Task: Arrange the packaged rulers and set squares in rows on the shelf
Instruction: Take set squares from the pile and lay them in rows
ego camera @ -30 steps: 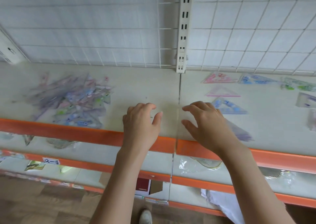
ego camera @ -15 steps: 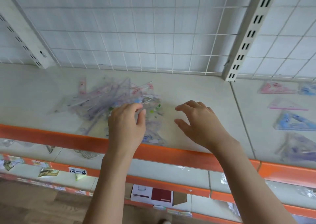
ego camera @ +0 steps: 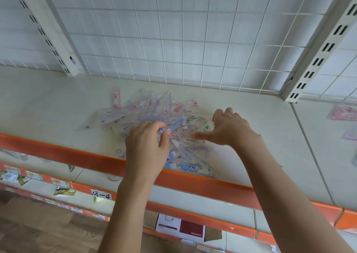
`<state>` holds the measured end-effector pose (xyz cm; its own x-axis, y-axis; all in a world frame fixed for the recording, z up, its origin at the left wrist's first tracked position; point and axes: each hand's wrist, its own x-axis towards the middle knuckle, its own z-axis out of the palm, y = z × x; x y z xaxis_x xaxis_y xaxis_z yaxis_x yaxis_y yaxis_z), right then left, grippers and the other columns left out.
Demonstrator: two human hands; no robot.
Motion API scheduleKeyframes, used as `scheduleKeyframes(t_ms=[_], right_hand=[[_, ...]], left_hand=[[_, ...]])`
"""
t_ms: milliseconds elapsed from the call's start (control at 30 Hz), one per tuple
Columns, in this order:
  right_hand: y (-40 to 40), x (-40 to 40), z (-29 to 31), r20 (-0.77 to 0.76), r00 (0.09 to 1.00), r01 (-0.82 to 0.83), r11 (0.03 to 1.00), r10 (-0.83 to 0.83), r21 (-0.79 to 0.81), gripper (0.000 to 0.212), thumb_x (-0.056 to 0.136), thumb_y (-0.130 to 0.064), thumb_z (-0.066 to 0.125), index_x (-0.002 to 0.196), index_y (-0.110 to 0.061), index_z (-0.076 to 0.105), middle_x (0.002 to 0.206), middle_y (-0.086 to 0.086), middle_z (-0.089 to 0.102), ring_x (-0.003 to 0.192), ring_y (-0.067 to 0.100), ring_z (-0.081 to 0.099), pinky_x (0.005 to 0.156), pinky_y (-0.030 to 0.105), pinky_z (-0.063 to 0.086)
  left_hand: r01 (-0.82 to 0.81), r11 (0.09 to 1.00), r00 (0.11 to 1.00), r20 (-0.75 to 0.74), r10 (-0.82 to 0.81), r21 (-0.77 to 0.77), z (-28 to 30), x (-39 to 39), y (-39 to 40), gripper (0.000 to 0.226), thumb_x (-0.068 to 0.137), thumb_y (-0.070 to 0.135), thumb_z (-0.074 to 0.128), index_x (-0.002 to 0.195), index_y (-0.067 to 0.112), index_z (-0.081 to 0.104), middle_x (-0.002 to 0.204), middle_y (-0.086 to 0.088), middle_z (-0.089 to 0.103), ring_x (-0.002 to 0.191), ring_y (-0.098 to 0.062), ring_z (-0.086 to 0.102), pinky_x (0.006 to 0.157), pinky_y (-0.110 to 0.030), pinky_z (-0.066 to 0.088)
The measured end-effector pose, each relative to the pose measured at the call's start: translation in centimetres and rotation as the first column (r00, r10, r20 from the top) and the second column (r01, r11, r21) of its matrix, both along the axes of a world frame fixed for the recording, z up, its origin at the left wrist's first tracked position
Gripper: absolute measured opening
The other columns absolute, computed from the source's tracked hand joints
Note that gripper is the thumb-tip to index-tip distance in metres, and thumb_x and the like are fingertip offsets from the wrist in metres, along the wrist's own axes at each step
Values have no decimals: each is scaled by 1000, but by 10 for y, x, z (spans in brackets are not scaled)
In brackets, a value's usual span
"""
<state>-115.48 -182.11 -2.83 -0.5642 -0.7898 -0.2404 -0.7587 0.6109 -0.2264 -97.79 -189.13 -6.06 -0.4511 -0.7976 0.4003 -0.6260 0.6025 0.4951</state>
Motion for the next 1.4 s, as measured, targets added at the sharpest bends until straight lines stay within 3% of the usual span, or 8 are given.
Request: scheduleKeyframes(t_ms=[167, 300, 500, 767, 933, 1133, 1267, 1400], right_hand=[[0, -4, 0, 141, 989, 52, 998, -45, -44, 91, 63, -70, 68, 125, -9, 43, 124, 8, 45, 113, 25, 48, 92, 36, 42], [10, -13, 5, 268, 961, 99, 988, -64, -122, 64, 71, -45, 76, 115, -13, 43, 108, 4, 55, 95, 21, 53, 75, 32, 45], [33, -34, 6, 387, 915, 237, 926, -112, -294, 38, 80, -11, 66, 113, -17, 47, 98, 5, 65, 82, 21, 63, 58, 27, 45], [77, -56, 10, 306, 931, 320, 847, -199, -425, 11, 88, -12, 59, 96, -16, 63, 82, -4, 64, 60, 0, 54, 41, 7, 36], [97, -58, 8, 300, 929, 345, 807, -219, -479, 8, 91, -14, 55, 92, -19, 60, 87, -4, 64, 64, 2, 62, 53, 20, 41], [110, -49, 2, 345, 918, 362, 767, -195, -530, 9, 95, -15, 45, 96, -19, 53, 90, -5, 62, 78, 15, 66, 68, 40, 54], [118, -42, -4, 340, 925, 341, 758, -166, -556, 9, 97, -17, 42, 97, -23, 49, 87, -13, 64, 80, 13, 65, 55, 28, 44], [130, -35, -9, 334, 930, 334, 729, -152, -598, 9, 98, -17, 42, 97, -24, 47, 84, -12, 64, 78, 10, 64, 60, 24, 43]], left_hand=[[12, 1000, 1000, -8, -12, -19, -2, -3, -5, 18, 88, 22, 59, 100, 12, 69, 95, -4, 71, 91, -33, 58, 77, -42, 47], [37, 999, 999, -1, -37, -16, -1, -13, -6, 21, 89, 24, 56, 101, 12, 69, 97, -4, 70, 92, -33, 59, 77, -41, 46], [113, 994, 994, 11, -113, 2, 2, -36, 1, 27, 87, 27, 56, 103, 10, 69, 99, -6, 70, 96, -34, 60, 80, -42, 48], [154, 983, 949, 262, -175, 97, 6, -68, 2, 51, 87, 45, 57, 129, 17, 53, 131, -4, 52, 121, -29, 40, 99, -40, 35], [124, 987, 912, 379, -155, 104, 2, -78, -1, 53, 91, 43, 50, 134, 13, 47, 140, -7, 43, 128, -30, 33, 101, -42, 33], [221, 975, 912, 352, -210, 7, -10, -78, -11, 27, 93, 26, 51, 105, 8, 67, 116, -6, 65, 113, -28, 55, 95, -43, 38], [254, 957, 925, 326, -197, -142, -15, -79, -6, 11, 87, 13, 61, 88, 9, 71, 95, -5, 71, 90, -30, 65, 91, -49, 37], [219, 960, 937, 313, -157, -176, -15, -77, -2, 9, 85, 13, 63, 79, 12, 69, 88, -2, 71, 78, -28, 65, 93, -51, 33]])
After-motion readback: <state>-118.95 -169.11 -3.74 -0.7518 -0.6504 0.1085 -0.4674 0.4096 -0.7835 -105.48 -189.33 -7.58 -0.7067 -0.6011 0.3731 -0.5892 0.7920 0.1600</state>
